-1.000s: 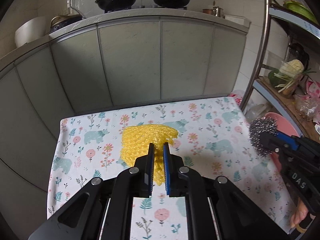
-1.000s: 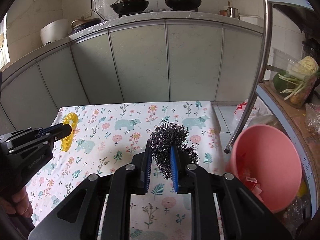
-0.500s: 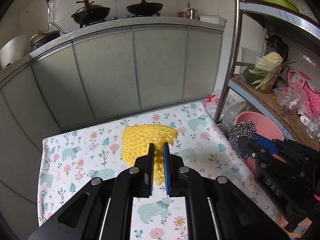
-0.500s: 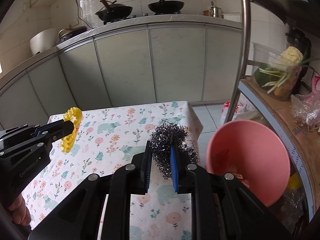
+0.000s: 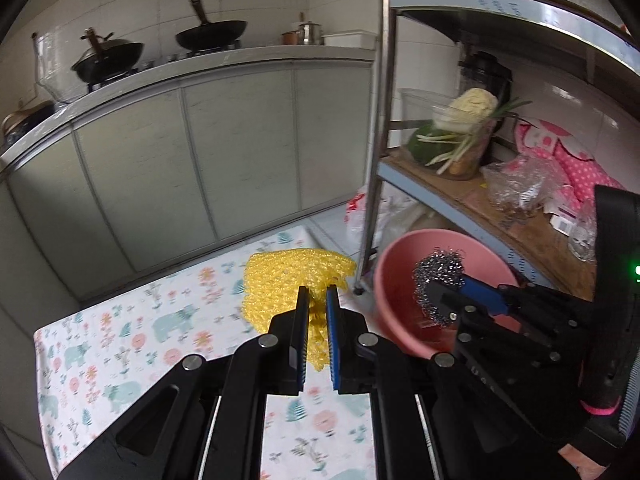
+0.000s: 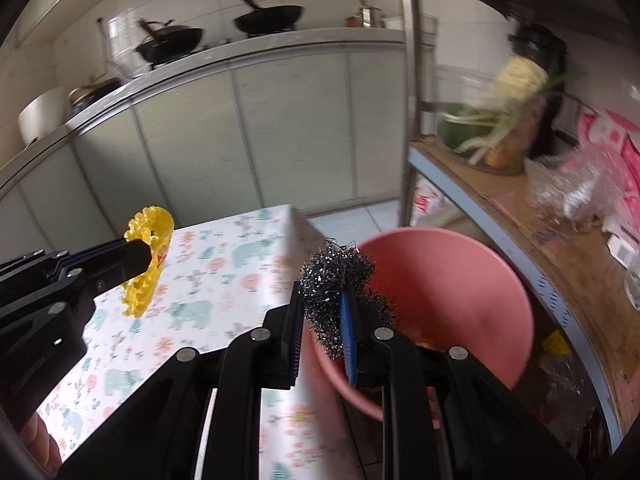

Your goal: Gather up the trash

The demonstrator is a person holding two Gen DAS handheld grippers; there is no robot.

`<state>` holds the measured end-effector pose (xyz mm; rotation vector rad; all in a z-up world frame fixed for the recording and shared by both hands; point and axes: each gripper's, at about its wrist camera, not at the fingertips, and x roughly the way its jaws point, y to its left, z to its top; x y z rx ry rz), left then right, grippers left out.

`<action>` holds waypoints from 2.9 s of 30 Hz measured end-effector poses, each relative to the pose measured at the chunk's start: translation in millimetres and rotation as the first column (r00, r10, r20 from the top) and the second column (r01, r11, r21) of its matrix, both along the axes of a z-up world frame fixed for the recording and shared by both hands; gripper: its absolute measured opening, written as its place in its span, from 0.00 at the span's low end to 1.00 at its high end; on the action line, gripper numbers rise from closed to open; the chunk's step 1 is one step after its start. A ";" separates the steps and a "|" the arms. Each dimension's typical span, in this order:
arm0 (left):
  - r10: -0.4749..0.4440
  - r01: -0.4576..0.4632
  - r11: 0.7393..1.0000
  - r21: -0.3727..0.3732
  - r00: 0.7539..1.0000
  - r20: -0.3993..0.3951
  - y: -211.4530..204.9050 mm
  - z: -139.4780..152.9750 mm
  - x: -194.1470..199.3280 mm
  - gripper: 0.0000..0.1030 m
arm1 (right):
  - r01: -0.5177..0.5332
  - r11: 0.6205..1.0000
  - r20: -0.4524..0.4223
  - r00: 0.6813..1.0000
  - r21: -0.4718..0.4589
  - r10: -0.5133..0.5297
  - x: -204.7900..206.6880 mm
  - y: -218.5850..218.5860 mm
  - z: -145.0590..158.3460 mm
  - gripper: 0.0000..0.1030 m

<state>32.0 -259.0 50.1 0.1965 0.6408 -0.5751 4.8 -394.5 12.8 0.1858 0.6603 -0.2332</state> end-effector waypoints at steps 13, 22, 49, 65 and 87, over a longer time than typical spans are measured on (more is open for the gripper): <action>-0.156 0.152 0.987 -0.042 0.983 -0.101 -88.0 -35.0 16.9 0.08 | 0.140 0.989 -0.077 0.988 0.053 -0.135 4.3 -76.6 -50.7 0.17; -0.176 0.173 0.984 -0.033 0.968 -0.178 -120.5 -67.9 30.1 0.10 | 0.131 0.986 -0.125 0.985 0.108 -0.117 9.8 -93.8 -73.1 0.21; -0.162 0.157 0.987 -0.040 0.975 -0.155 -114.9 -53.2 9.8 0.31 | 0.102 0.992 -0.120 0.988 0.074 -0.093 -7.9 -80.7 -61.0 0.46; -0.078 0.074 0.996 -0.042 0.993 -0.094 -95.0 -32.3 -23.4 0.31 | 0.080 0.996 -0.112 0.991 0.048 -0.075 -36.2 -62.0 -48.9 0.47; -0.054 0.053 0.998 -0.035 0.997 -0.056 -86.7 -25.1 -38.2 0.31 | 0.070 0.997 -0.091 0.994 0.024 -0.068 -47.9 -51.7 -39.1 0.47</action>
